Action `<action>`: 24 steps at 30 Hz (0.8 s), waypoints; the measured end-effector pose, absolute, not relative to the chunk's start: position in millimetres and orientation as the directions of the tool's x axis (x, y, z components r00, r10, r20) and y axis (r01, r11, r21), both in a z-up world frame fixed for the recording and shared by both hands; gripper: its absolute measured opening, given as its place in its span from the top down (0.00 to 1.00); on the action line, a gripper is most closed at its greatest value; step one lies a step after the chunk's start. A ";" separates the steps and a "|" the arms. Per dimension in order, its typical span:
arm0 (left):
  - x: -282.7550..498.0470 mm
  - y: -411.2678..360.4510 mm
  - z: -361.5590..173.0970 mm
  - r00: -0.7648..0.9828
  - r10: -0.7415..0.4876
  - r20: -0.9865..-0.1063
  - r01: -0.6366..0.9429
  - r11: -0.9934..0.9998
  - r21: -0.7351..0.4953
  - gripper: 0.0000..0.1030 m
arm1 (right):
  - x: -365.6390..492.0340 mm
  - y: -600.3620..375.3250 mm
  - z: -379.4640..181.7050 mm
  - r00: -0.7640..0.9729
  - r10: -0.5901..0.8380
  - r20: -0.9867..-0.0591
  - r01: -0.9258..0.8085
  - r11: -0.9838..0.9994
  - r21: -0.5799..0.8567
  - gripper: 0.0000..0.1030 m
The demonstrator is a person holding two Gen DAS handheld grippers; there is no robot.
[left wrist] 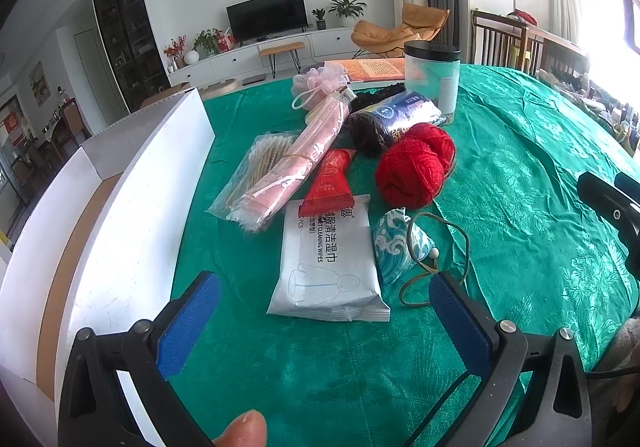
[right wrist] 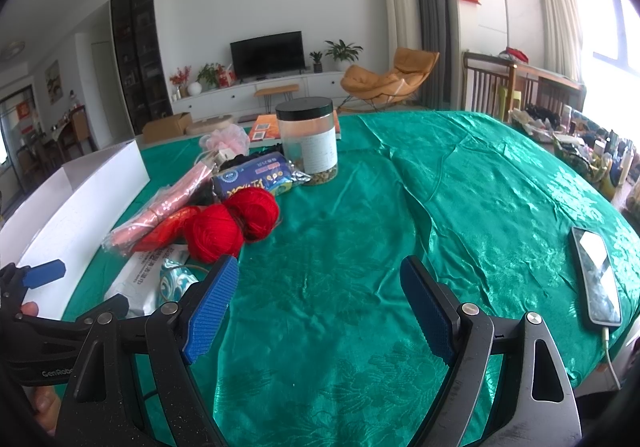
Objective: Organize soft objects
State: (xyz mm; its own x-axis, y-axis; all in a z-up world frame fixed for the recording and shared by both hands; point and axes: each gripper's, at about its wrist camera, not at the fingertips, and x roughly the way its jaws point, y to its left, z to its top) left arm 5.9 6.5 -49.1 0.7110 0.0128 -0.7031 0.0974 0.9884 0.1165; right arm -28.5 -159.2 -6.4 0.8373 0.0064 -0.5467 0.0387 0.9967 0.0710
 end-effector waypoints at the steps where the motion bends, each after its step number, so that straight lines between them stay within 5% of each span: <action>1: 5.9 6.5 -49.1 0.711 0.013 -0.703 0.098 0.988 0.116 0.00 | -28.4 -159.3 -6.5 0.838 0.007 -0.546 0.039 0.997 0.072 0.17; 24: 5.5 5.1 -52.8 0.707 0.015 -0.707 0.099 0.988 0.120 0.00 | -27.3 -158.8 -7.1 0.837 0.009 -0.548 0.039 0.996 0.075 0.17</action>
State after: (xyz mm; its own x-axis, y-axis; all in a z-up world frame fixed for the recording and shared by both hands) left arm 5.5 5.1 -52.8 0.7074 0.0151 -0.7066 0.0992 0.9878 0.1204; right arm -27.3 -158.8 -7.1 0.8366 0.0087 -0.5477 0.0388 0.9964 0.0751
